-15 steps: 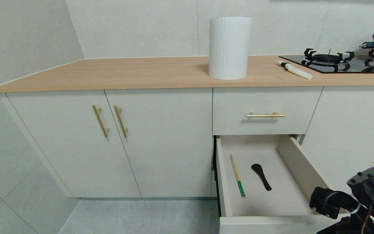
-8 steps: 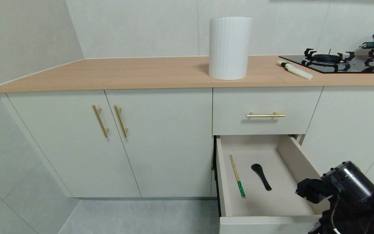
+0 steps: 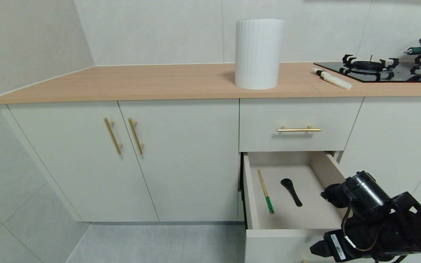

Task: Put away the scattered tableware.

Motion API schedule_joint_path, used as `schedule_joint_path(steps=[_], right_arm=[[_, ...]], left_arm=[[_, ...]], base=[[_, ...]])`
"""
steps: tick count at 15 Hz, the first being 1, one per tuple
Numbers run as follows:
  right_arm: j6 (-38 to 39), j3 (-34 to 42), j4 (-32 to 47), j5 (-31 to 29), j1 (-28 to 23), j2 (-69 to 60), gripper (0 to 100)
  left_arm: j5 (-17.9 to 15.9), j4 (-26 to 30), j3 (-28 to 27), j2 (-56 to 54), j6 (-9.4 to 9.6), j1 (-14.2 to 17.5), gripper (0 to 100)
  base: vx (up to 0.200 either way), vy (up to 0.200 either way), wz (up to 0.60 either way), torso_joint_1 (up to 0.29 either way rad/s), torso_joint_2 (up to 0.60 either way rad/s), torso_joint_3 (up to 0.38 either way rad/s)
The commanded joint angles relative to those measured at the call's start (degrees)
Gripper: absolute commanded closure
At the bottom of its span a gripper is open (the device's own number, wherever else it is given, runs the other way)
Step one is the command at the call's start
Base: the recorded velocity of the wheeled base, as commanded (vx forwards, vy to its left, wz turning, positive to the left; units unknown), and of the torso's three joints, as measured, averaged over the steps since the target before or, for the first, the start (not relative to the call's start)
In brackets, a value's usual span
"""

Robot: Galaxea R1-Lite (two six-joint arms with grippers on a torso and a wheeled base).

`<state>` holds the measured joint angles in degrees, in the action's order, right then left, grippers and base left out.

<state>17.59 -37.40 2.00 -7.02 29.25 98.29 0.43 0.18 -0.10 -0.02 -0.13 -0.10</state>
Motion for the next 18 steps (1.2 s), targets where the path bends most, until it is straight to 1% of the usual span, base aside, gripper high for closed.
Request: schedule_joint_path(steps=[1, 4, 5, 6, 7, 8, 10, 11, 12, 14, 15, 17, 18], right_arm=[[1.66, -0.83, -2.26, -1.5, 0.02, 3.57, 0], [2.62, -0.83, -8.5, -5.55, -0.59, 6.38, 0], [2.36, -1.01, -12.72, -7.39, -2.0, 7.97, 0], [2.36, -1.01, -12.72, -7.39, -2.0, 7.97, 0], [1.92, -3.12, -17.12, -7.57, -4.02, 11.31, 0], [1.74, -5.67, -18.08, -7.92, -4.99, 14.12, 0], [1.31, -11.73, -18.17, -8.36, -7.36, 18.51, 0], [1.13, -13.14, -18.17, -8.36, -7.89, 19.48, 0], [1.13, -18.32, -18.26, -8.45, -9.38, 22.73, 0], [1.13, -23.33, -18.79, -8.45, -10.52, 26.34, 0], [1.13, -25.88, -20.72, -8.45, -11.14, 28.71, 0], [1.13, -27.81, -25.11, -8.71, -11.49, 31.7, 0], [1.13, -28.52, -29.42, -9.06, -11.75, 33.81, 0]], left_arm=[[0.01, -0.01, 0.01, 0.02, -0.04, 0.01, 0], [0.01, -0.01, 0.01, 0.02, -0.04, 0.01, 0], [0.01, -0.01, 0.01, 0.02, -0.04, 0.01, 0], [0.01, -0.01, 0.01, 0.02, -0.04, 0.01, 0], [0.01, -0.01, 0.01, 0.02, -0.04, 0.01, 0], [0.01, -0.01, 0.01, 0.02, -0.04, 0.01, 0], [0.01, -0.01, 0.01, 0.02, -0.04, 0.01, 0], [0.01, -0.01, 0.01, 0.02, -0.04, 0.01, 0], [0.01, -0.01, 0.01, 0.02, -0.04, 0.01, 0], [0.01, -0.01, 0.01, 0.02, -0.04, 0.01, 0], [0.01, -0.01, 0.01, 0.02, -0.04, 0.01, 0], [0.01, -0.01, 0.01, 0.02, -0.04, 0.01, 0], [0.01, -0.01, 0.01, 0.02, -0.04, 0.01, 0]], base=[[0.0, 0.0, 0.0, 0.0, 0.0, 0.0], [0.0, 0.0, 0.0, 0.0, 0.0, 0.0], [0.0, 0.0, 0.0, 0.0, 0.0, 0.0], [0.0, 0.0, 0.0, 0.0, 0.0, 0.0], [0.0, 0.0, 0.0, 0.0, 0.0, 0.0], [0.0, 0.0, 0.0, 0.0, 0.0, 0.0], [0.0, 0.0, 0.0, 0.0, 0.0, 0.0], [0.0, 0.0, 0.0, 0.0, 0.0, 0.0], [0.0, 0.0, 0.0, 0.0, 0.0, 0.0], [0.0, 0.0, 0.0, 0.0, 0.0, 0.0], [0.0, 0.0, 0.0, 0.0, 0.0, 0.0], [0.0, 0.0, 0.0, 0.0, 0.0, 0.0], [0.0, 0.0, 0.0, 0.0, 0.0, 0.0]])
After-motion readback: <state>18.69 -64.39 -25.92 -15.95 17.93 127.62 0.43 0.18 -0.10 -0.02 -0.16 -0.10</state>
